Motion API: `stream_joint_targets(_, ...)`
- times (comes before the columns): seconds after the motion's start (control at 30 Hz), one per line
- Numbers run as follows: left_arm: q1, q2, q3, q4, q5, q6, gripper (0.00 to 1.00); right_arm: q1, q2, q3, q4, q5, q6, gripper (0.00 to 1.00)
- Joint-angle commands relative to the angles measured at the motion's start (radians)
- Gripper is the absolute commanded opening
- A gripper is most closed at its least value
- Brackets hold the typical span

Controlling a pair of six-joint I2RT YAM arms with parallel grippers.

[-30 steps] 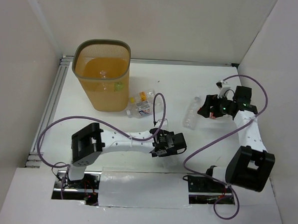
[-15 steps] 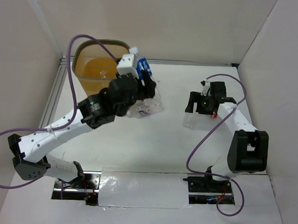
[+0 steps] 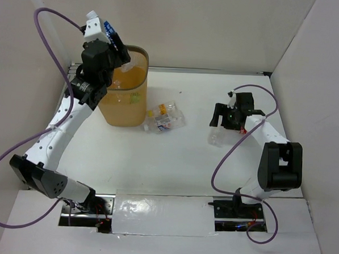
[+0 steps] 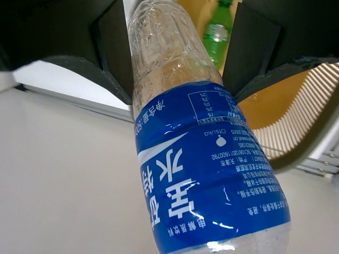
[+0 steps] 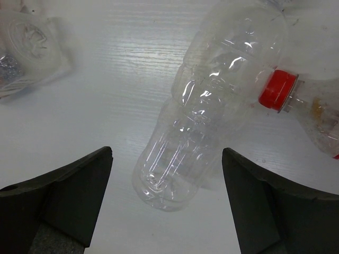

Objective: Put the plastic bottles in the bin

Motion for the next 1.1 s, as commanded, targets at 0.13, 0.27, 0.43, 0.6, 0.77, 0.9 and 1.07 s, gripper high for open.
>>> stream_joint_targets(0.13, 0.064, 0.067, 0.011, 0.06, -0.066, 0.102, 0.74, -0.011, 0.036, 0.001, 0.053, 0.021, 0.012, 0.91)
stream_joint_targets(0.27, 0.082, 0.067, -0.014, 0.037, -0.098, 0.091, 0.97, -0.002, 0.109, 0.023, 0.064, 0.062, 0.032, 0.91)
stream_joint_targets(0.43, 0.012, -0.004, -0.014, 0.064, -0.124, 0.171, 1.0, 0.007, 0.181, 0.056, 0.064, 0.092, 0.05, 0.9)
stream_joint_targets(0.6, -0.227, -0.119, -0.099, 0.181, -0.112, 0.391, 1.0, 0.007, 0.255, 0.083, 0.064, 0.092, 0.07, 0.8)
stream_joint_targets(0.77, -0.507, -0.241, -0.285, 0.152, 0.02, 0.387, 1.0, -0.002, 0.194, 0.103, 0.064, 0.014, 0.017, 0.44)
stream_joint_targets(0.9, -0.675, -0.324, -0.499, 0.114, -0.004, 0.305, 1.0, -0.011, 0.116, 0.207, 0.001, -0.12, -0.136, 0.35)
stream_joint_targets(1.07, -0.801, -0.419, -0.779, 0.101, -0.025, 0.061, 0.98, 0.019, 0.105, 0.529, -0.077, -0.249, -0.301, 0.33)
